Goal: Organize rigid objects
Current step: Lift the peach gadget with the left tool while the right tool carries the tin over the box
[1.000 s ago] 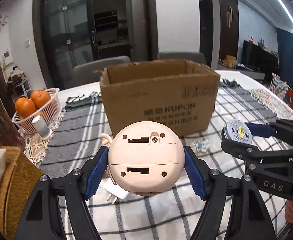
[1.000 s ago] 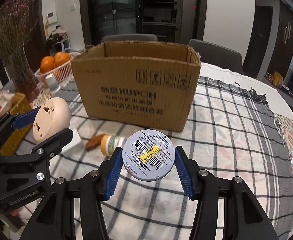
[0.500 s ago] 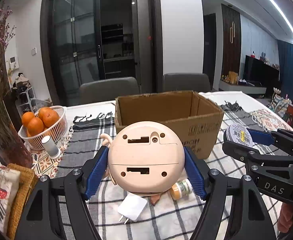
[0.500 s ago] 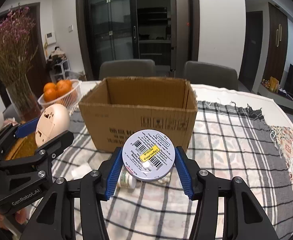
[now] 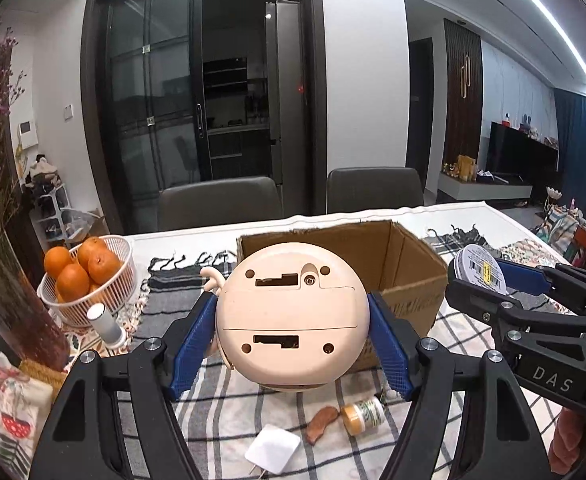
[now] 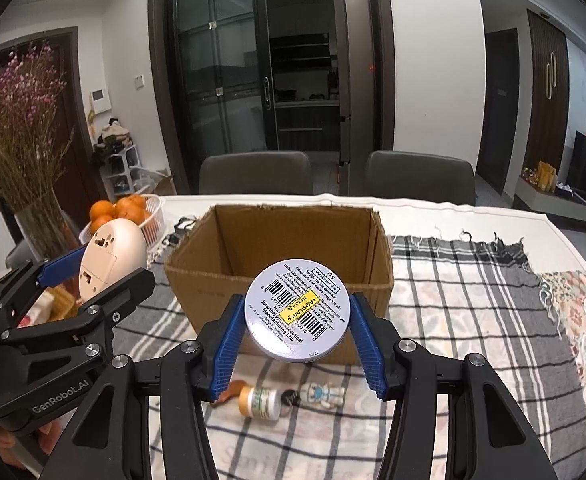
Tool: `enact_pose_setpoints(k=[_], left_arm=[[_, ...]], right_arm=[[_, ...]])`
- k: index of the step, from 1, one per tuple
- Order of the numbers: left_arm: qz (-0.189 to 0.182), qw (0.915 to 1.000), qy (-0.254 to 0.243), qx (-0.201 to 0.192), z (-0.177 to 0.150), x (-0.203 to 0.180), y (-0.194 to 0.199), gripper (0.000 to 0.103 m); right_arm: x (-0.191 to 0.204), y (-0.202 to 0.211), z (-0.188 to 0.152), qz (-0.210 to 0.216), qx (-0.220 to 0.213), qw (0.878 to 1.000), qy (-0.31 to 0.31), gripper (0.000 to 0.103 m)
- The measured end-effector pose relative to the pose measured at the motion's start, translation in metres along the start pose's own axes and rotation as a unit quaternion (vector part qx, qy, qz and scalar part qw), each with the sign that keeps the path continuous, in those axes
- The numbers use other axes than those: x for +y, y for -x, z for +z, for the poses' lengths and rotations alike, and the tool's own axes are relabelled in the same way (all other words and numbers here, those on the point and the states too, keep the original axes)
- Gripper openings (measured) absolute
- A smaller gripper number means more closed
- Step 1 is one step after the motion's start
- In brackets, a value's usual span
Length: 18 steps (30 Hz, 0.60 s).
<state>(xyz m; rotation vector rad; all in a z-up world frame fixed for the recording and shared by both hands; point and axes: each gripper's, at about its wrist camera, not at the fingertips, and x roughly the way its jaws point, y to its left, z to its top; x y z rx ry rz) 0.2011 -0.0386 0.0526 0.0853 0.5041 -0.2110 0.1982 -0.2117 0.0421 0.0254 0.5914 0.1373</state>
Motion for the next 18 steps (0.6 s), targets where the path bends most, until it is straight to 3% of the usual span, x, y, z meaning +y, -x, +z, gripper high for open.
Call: enact_pose_setpoints(k=[10, 18], left_arm=[[-0.009, 0.9999, 0.007, 0.001, 0.030, 0.003, -0.011, 0.074], [-0.016, 0.9997, -0.002, 0.017, 0.050, 0.006, -0.031, 0.074]], right_arm=[[-0.004, -0.004, 0.030, 0.004, -0.021, 1.000, -0.003, 0.053], [-0.012, -0.028, 0.050, 0.015, 0.006, 1.000, -0.016, 0.053]])
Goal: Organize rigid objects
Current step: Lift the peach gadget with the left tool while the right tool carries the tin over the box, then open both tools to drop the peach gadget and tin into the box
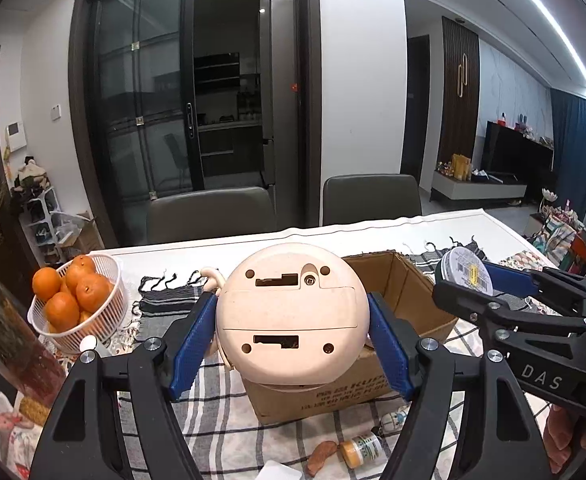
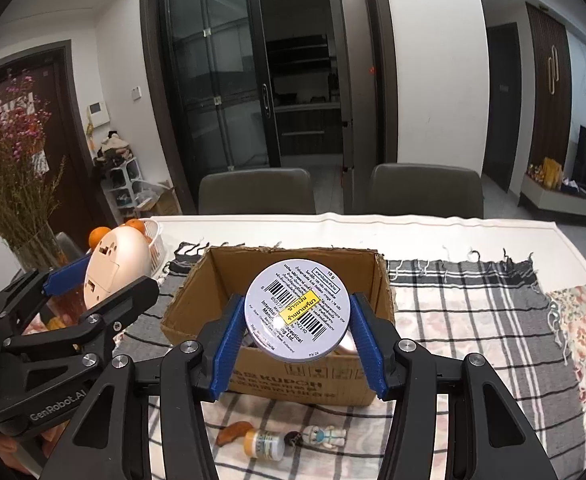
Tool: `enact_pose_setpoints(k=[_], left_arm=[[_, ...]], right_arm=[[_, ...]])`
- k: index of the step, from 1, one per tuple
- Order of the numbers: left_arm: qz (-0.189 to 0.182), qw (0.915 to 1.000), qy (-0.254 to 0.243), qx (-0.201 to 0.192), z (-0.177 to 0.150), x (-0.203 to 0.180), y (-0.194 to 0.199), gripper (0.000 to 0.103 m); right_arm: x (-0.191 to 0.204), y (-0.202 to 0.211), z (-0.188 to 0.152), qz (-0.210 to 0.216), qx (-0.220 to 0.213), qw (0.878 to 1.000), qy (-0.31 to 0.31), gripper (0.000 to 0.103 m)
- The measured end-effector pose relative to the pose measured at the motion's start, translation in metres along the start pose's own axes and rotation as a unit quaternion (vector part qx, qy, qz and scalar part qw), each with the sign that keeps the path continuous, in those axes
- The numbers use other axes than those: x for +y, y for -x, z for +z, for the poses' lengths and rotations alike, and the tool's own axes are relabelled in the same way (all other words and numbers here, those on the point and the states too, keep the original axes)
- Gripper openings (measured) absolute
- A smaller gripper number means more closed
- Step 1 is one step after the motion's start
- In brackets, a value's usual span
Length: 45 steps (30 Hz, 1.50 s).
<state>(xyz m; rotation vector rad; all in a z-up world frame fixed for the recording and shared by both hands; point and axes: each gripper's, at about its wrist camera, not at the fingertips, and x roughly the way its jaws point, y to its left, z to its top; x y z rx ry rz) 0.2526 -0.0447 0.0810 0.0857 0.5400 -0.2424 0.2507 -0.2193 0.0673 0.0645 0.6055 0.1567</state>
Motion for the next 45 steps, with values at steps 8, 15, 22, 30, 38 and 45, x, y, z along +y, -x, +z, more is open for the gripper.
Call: enact_pose_setpoints(k=[8, 15, 22, 30, 38, 45], left_arm=[[-0.004, 0.9994, -0.003, 0.035, 0.013, 0.003, -0.029, 0.074], [-0.019, 0.9956, 0.005, 0.092, 0.018, 0.009, -0.066, 0.074], [-0.026, 0.9881, 0.012, 0.151, 0.017, 0.010, -0.096, 0.074], [-0.031, 0.9746, 0.011, 0.221, 0.008, 0.007, -0.129, 0.074], [-0.023, 0.9693, 0.001, 0.245, 0.002, 0.004, -0.140, 0.073], [-0.017, 0.9706, 0.000, 0.240, 0.003, 0.005, -0.140, 0.072]], right_arm=[[-0.007, -0.027, 0.016, -0.002, 0.036, 0.999, 0.001, 0.053], [-0.012, -0.058, 0.029, -0.002, 0.082, 0.997, 0.007, 0.053], [-0.026, -0.093, 0.024, 0.016, 0.145, 0.989, -0.006, 0.053], [-0.044, -0.124, 0.018, 0.004, 0.197, 0.980, -0.027, 0.053], [-0.049, -0.143, 0.011, 0.003, 0.242, 0.970, -0.027, 0.053], [-0.049, -0.143, 0.008, 0.002, 0.246, 0.969, -0.024, 0.055]])
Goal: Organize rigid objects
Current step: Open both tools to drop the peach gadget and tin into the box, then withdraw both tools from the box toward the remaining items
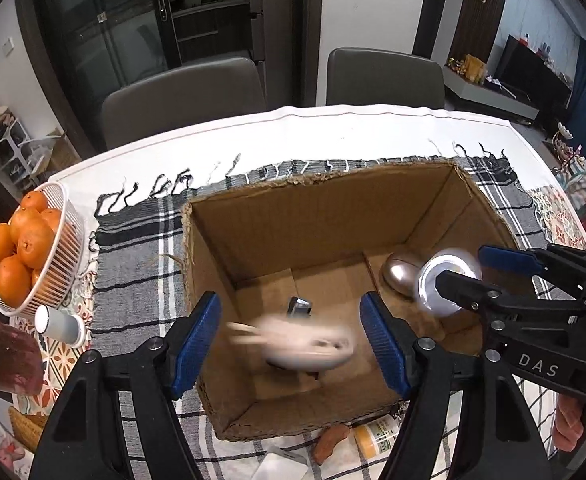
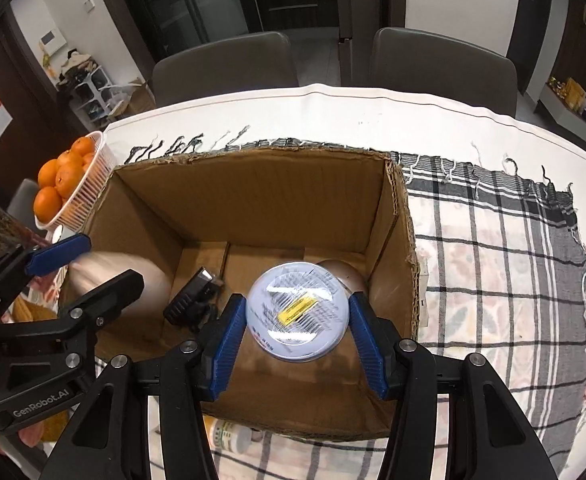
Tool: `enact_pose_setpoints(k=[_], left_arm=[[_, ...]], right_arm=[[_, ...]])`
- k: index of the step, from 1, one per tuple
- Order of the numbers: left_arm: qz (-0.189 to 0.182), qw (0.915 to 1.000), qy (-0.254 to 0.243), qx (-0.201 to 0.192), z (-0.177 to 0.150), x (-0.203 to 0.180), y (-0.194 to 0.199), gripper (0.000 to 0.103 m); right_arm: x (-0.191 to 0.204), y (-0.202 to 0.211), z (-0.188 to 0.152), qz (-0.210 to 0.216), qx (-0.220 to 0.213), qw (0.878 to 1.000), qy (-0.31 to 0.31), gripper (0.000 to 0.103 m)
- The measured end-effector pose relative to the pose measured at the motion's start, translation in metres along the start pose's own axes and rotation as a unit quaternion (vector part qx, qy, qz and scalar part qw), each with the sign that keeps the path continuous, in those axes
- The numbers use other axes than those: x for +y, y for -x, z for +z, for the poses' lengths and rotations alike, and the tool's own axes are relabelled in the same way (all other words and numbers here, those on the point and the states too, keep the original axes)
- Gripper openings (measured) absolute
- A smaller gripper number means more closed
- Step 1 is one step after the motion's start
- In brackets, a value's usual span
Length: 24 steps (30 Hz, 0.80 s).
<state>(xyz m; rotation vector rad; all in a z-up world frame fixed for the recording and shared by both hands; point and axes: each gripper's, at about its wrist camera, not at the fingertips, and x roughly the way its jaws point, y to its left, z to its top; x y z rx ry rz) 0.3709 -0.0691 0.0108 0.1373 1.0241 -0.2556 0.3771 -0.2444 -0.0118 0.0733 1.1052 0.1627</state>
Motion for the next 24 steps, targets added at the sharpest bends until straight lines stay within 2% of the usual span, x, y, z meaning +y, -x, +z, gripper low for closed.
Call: enact_pose_setpoints(k=[7, 19, 22, 24], left_arm=[[0.007, 0.9996, 0.009, -0.027, -0.006, 0.000, 0.019, 0.072], [0.029, 0.9967, 0.006, -0.075, -0.034, 0.002, 0.059, 0.072], [0.031, 0.9961, 0.005, -0.083, -0.043, 0.006, 0.065, 0.073], [0.031, 0.9955, 0.005, -0.090, -0.050, 0.007, 0.071, 0.078]], right_arm=[[0.001, 0.016, -0.001, 0.000, -0.019, 1.000, -0.005, 0.056], [0.014, 0.054, -0.024, -0.021, -0.092, 0.995, -0.004, 0.056], [0.021, 0.062, -0.031, -0.028, -0.108, 0.994, 0.001, 0.056], [0.024, 0.068, -0.037, -0.028, -0.116, 0.993, -0.001, 0.056]])
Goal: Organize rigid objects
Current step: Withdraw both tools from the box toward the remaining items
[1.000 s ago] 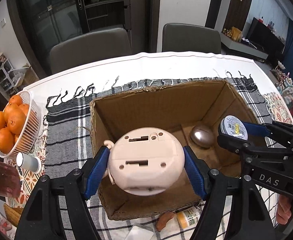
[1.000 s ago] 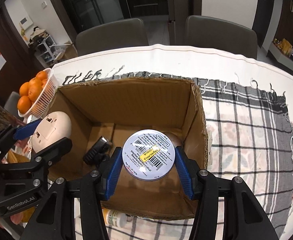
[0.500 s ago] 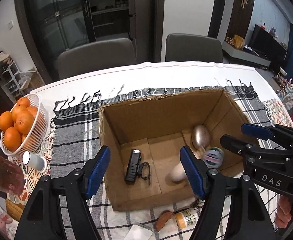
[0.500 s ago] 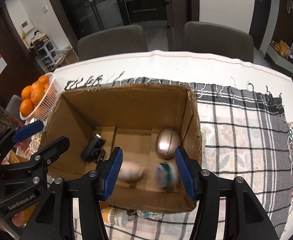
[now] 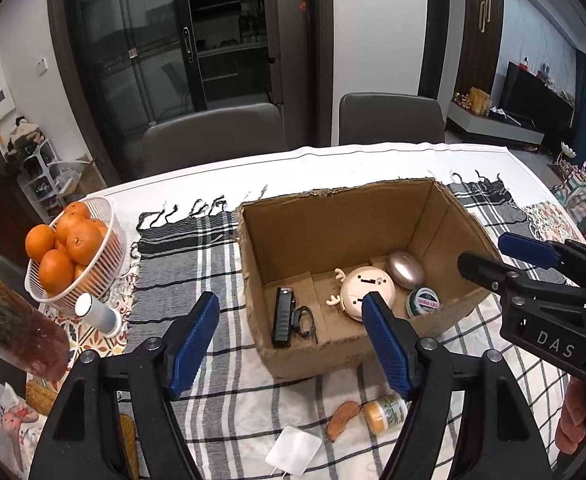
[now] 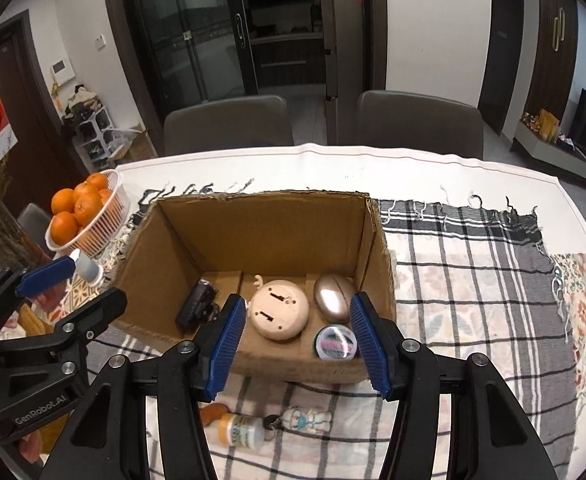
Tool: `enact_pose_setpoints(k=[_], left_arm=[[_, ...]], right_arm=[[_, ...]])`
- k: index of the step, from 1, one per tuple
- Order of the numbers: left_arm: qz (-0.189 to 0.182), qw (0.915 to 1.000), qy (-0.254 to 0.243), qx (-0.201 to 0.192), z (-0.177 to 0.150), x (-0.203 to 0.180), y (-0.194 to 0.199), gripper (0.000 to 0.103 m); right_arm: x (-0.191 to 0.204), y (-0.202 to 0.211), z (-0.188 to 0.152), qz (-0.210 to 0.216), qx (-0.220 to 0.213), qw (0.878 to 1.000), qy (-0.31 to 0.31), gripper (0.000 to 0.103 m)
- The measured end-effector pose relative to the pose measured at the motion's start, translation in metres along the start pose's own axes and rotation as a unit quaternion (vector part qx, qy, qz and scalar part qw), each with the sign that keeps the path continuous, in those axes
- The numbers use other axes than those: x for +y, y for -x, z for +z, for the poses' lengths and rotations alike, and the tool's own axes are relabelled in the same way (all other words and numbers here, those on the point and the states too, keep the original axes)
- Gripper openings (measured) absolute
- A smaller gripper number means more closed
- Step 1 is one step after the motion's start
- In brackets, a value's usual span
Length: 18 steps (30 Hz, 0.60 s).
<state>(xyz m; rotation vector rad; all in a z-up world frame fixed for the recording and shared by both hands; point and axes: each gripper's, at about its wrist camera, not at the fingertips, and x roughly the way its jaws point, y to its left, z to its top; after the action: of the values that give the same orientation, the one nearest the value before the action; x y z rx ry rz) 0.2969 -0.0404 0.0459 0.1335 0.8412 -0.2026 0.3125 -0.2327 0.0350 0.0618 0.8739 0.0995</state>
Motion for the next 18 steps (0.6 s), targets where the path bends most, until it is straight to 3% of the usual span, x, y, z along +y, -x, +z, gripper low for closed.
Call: enact_pose_setpoints(k=[10, 18], left_arm=[[0.023, 0.9985, -0.011, -0.049, -0.029, 0.004, 0.032, 0.085], [0.030, 0.9977, -0.004, -0.061, -0.059, 0.015, 0.041, 0.086]], right_arm=[[0.016, 0.028, -0.026, -0.014, -0.047, 0.999, -0.007, 0.057], [0.033, 0.037, -0.054, -0.024, -0.068, 0.997, 0.005, 0.061]])
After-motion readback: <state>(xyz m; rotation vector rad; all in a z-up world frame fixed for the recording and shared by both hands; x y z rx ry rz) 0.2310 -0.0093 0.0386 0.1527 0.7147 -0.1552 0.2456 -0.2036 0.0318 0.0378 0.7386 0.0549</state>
